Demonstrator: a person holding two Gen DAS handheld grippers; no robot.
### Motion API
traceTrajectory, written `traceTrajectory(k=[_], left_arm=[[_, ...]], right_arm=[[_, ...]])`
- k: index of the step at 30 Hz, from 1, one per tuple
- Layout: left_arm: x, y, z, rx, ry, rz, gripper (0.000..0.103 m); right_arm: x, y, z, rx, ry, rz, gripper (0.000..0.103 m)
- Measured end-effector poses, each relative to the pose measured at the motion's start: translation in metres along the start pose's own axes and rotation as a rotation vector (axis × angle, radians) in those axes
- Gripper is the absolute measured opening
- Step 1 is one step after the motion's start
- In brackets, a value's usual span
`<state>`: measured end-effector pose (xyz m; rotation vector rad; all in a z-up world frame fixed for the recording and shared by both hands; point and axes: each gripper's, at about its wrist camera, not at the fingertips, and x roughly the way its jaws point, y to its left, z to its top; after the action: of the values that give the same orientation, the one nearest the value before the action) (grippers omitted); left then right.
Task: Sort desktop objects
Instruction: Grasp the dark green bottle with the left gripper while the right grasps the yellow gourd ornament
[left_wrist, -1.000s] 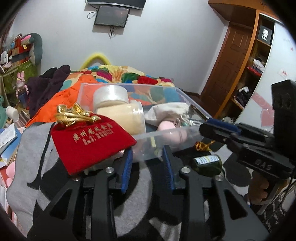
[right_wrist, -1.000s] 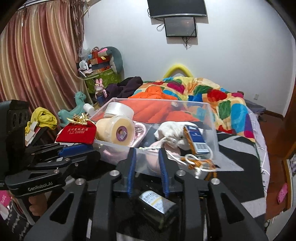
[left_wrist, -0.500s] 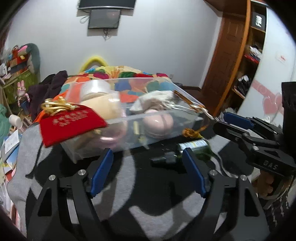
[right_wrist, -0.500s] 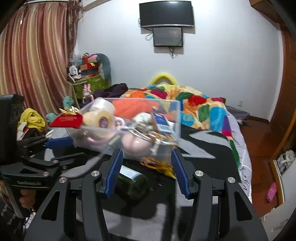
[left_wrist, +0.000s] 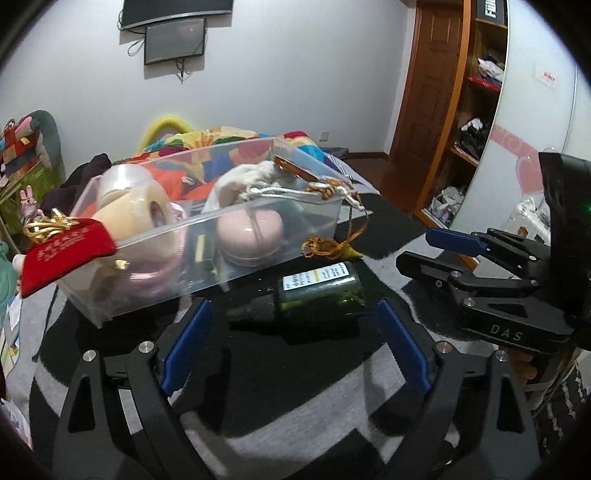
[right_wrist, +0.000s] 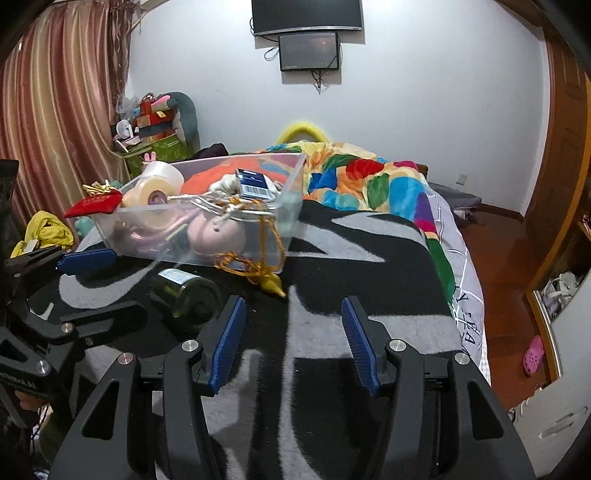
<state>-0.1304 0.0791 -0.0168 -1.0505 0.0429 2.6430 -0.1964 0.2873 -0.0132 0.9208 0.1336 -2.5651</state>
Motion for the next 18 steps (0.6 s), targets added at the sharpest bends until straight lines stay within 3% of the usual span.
traceTrajectory(k=[8,11,12,18], left_arm=[[0.034,0.003,0.005,-0.074,0.069,-0.008,0.091],[0.037,0.001,0.005,-0.071,0.051,0.011,0.084],[0.034,-0.001,0.005,-0.063,0.035,0.014,0.076],[0.022,-0.002,-0.003,-0.043,-0.013,0.053,0.077]], right_arm=[[0.008,-0.012,-0.009,0.04,0.043,0.031,0.051],[0.014,-0.012,-0.011,0.048,0.06,0.039,0.051],[0.016,-0.011,-0.011,0.047,0.067,0.044,0.051],[0.028,0.0,0.003,0.022,0.078,0.072,0.05]])
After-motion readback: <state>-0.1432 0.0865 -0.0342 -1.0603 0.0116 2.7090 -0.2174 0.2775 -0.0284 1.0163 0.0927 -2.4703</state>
